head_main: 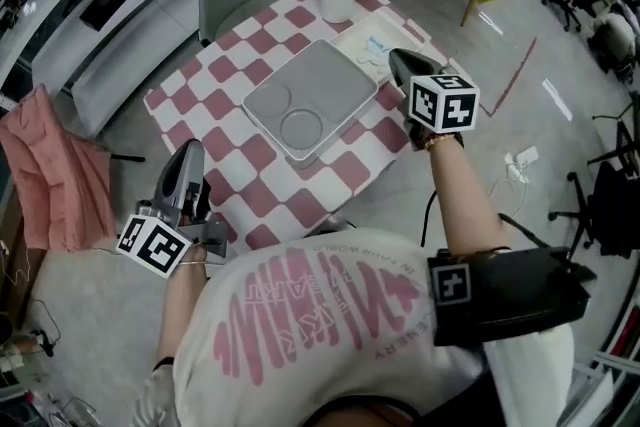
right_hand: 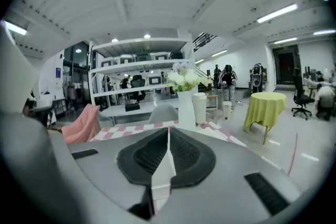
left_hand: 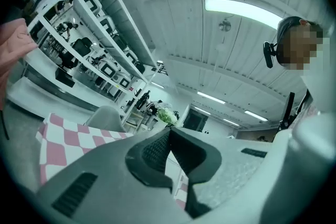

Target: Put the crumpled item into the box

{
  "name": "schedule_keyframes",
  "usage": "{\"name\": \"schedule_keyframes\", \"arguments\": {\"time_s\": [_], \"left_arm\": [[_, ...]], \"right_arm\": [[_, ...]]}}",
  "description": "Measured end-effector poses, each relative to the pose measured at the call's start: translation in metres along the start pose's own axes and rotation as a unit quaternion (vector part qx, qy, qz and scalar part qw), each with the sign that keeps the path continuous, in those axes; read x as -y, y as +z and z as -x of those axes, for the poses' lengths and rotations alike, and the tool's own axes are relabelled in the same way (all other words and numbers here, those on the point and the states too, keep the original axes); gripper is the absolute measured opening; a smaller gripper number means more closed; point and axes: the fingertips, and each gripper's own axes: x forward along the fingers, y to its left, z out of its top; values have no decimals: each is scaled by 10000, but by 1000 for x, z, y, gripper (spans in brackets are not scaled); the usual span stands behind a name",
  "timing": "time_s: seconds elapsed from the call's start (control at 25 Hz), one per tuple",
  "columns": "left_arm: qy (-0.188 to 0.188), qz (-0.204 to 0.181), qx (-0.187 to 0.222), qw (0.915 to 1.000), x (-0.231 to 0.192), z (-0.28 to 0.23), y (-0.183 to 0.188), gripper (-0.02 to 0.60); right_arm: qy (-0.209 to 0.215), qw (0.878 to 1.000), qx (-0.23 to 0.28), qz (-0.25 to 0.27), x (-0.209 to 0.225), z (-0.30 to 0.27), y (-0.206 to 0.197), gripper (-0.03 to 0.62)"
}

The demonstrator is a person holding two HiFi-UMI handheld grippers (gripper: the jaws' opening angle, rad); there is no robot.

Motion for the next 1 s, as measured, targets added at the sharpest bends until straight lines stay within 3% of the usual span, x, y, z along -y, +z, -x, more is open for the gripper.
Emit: {"name": "schedule_keyframes", "arguments": {"time_s": [0.48, 0.68, 1.0], "left_arm": [[-1127, 159, -574, 9918, 15, 51, -6, 8], [-1507, 192, -823, 9850, 19, 68, -9, 8], [-1774, 256, -1067, 9780, 17, 88, -24, 8]], "right_arm": [[-503, 9815, 1625, -883, -110, 145, 12, 9], [-719, 9757, 1776, -1067, -148, 180, -5, 8], [-964, 9775, 1495, -1132, -185, 215, -44, 6]]}}
